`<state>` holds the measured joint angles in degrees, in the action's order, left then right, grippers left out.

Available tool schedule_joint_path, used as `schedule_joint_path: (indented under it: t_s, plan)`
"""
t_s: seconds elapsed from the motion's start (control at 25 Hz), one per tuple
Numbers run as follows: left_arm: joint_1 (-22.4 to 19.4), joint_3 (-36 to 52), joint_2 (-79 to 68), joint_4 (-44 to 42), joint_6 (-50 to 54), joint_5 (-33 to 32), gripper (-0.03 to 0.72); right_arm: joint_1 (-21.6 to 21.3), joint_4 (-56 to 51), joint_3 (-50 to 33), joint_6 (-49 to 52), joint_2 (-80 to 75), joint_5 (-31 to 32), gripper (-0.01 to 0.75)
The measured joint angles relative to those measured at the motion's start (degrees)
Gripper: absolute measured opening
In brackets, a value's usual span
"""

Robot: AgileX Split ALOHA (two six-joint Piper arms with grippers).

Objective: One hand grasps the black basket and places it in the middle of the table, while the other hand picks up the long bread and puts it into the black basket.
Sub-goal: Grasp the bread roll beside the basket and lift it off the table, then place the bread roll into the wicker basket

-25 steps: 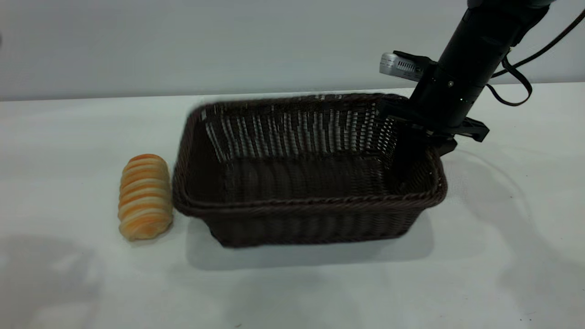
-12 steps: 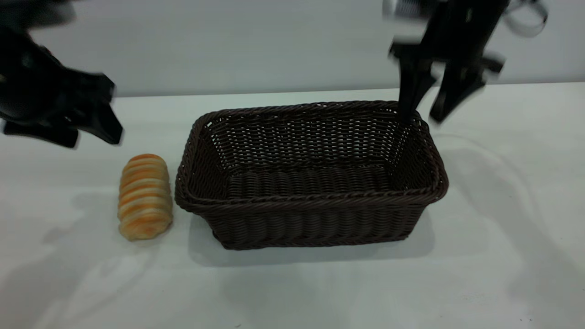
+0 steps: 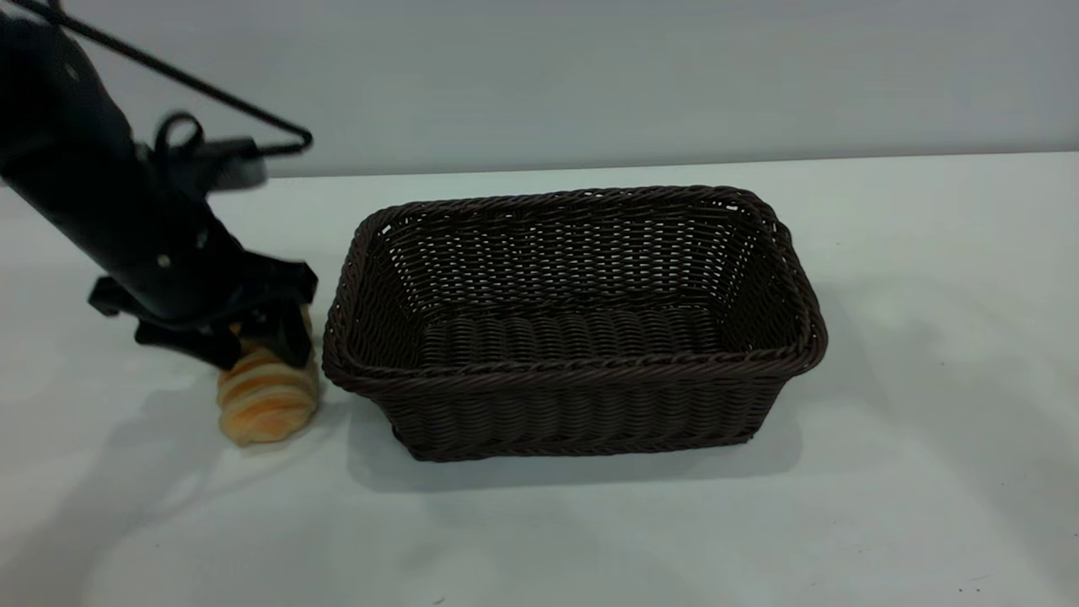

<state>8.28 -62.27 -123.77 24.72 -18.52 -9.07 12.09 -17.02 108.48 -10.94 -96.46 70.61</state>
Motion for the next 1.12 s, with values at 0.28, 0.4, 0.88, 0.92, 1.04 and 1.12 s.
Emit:
schedule_joint_path:
  t_s: [0.28, 0.4, 0.88, 0.92, 1.04, 1.12]
  plan:
    - [0.00, -1.27, -3.11, 0.09, 0.00, 1.35, 0.347, 0.00, 0.05, -17.15, 0.46, 25.26, 0.49, 0.473]
    - [0.00, -1.27, -2.82, -0.06, 0.00, 1.29, 0.123, 0.00, 0.95, -28.63, 0.75, 34.99, 0.49, 0.473]
    - [0.41, -0.99, 21.73, -1.21, -4.39, -6.89, 0.076, 0.00, 12.21, -72.08, 4.00, 66.49, -0.59, 0.473]
    - [1.05, -0.99, 23.25, -0.82, -4.43, -7.05, 0.075, 0.00, 12.86, -74.51, 4.38, 68.62, -0.80, 0.473]
    - [5.24, -0.99, 25.29, -0.52, -4.89, -7.45, 0.075, 0.00, 13.48, -78.89, 4.65, 74.49, -1.41, 0.473]
    - [9.55, -0.99, 24.07, -0.45, -6.15, -7.38, 0.075, 0.00, 13.72, -79.32, 4.85, 78.10, -3.09, 0.473]
